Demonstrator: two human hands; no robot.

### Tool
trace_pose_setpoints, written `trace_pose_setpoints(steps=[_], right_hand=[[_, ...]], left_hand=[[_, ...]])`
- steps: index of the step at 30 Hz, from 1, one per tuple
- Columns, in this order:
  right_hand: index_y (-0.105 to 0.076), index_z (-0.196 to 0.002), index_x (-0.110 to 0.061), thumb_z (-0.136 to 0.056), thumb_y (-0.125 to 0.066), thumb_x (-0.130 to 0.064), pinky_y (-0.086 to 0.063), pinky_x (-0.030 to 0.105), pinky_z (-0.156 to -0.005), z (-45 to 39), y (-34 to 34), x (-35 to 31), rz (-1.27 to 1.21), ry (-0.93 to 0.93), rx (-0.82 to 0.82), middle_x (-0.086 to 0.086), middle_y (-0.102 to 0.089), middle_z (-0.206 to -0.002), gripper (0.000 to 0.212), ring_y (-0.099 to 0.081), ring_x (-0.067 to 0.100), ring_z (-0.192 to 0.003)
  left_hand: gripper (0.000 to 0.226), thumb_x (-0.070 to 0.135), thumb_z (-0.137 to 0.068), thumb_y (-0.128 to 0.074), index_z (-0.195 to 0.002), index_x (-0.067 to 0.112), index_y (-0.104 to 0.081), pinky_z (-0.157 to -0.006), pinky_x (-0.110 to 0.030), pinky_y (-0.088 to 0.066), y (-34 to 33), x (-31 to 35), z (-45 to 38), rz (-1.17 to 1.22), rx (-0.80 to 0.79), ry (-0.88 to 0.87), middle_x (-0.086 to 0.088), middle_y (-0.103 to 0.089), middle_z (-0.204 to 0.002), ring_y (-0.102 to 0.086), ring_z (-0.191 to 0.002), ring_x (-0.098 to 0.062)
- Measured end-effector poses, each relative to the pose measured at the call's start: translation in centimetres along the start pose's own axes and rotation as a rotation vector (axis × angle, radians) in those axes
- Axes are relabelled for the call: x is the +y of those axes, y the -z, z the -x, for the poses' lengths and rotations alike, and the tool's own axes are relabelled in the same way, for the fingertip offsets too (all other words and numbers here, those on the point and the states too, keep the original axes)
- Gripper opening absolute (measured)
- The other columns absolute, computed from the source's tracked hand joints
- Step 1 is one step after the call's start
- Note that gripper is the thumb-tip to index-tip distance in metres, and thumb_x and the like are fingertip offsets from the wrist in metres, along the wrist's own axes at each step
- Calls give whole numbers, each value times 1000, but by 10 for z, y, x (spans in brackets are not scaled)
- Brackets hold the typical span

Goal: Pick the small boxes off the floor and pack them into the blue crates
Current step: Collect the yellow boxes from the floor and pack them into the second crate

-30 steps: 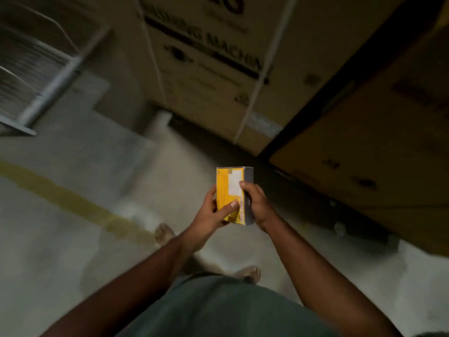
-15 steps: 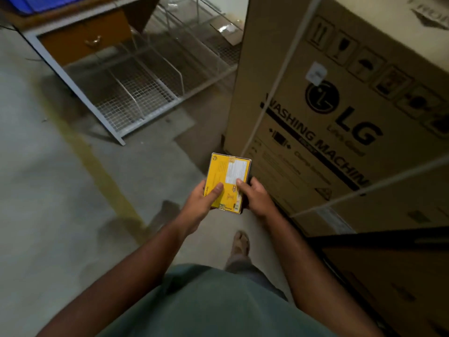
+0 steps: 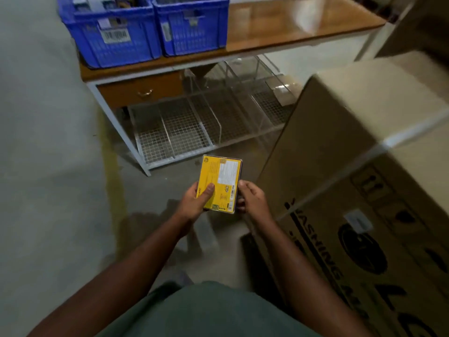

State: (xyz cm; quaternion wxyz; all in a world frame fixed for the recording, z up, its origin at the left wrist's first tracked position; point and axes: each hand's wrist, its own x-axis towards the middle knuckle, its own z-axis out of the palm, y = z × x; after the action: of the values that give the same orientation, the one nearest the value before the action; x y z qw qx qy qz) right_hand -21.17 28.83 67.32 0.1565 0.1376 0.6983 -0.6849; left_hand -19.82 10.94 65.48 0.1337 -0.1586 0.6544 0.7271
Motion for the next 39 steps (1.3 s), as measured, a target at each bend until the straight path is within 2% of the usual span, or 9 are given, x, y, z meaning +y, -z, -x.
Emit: trace_pose_setpoints(steps=[4,7,12,18,22,27,32,36,39], right_hand=[[-63,-124,-8,-103,-60,-29,-63,32,-65,-69,-13,-44,30,79,-88,9,-76,-104,29,-76,18,-86],[-61,-124,-6,-100,-66,-19,-63,33,-63,-122,-31,-76,26,140,-102,17,-76,-106,28,-76,24,-90],[-63,-115,-10,-94,-72,-23,-59,65,-78,-221,-68,-137,7,240,-26,25,-73,-105,27,-70,47,-100],[-62,-114,-8,-91,-74,-22,-56,68,-83,-321,-100,-213,-6,279,71,16,-77,-104,29,-71,44,-102],[-60,-112,-15,-77,-78,-35,-58,61,-88,-366,-117,-269,3,295,96,9,-78,-105,44,-75,31,-101],[-58,-119,-13,-91,-72,-2,-61,36,-77,-433,-124,-353,16,452,6,6,-77,-107,33,-75,17,-96],[-58,-131,-16,-95,-69,-9,-59,38,-95,-517,-137,-433,38,632,-156,4,-73,-123,38,-71,16,-113],[-55,-137,-10,-99,-64,-9,-56,32,-96,-594,-150,-485,78,710,-295,5,-70,-128,38,-67,14,-118],[-56,-125,-22,-90,-70,-27,-59,39,-87,-657,-169,-505,189,712,-254,-2,-73,-115,37,-71,13,-105]], left_hand=[[31,37,-99,-62,-125,20,-63,-65,-22,-56,8,38,-63,25,80,-69,-4,-77,-108,-76,-86,-13],[30,34,-97,-66,-123,20,-65,-72,-29,-60,23,68,-117,28,126,-135,-1,-78,-107,-76,-93,-18],[48,28,-83,-79,-126,12,-64,-87,-34,-60,54,142,-228,48,204,-295,-2,-75,-116,-73,-106,-20],[44,14,-91,-75,-133,9,-62,-80,-28,-60,70,220,-346,75,132,-344,-3,-76,-117,-74,-104,-18],[39,15,-92,-74,-129,22,-63,-83,-29,-60,78,273,-396,82,94,-389,3,-76,-117,-72,-109,-17],[50,27,-99,-66,-145,17,-52,-90,-32,-60,82,352,-461,-45,91,-580,6,-72,-123,-70,-111,-10],[54,30,-102,-59,-152,19,-41,-97,-23,-53,102,435,-543,-217,135,-749,16,-60,-136,-61,-122,2],[53,26,-102,-59,-152,21,-40,-105,-26,-49,121,490,-611,-309,228,-835,16,-55,-141,-54,-130,3],[58,24,-101,-61,-153,12,-41,-110,-30,-47,138,513,-653,-454,342,-770,3,-54,-147,-52,-134,-5]])
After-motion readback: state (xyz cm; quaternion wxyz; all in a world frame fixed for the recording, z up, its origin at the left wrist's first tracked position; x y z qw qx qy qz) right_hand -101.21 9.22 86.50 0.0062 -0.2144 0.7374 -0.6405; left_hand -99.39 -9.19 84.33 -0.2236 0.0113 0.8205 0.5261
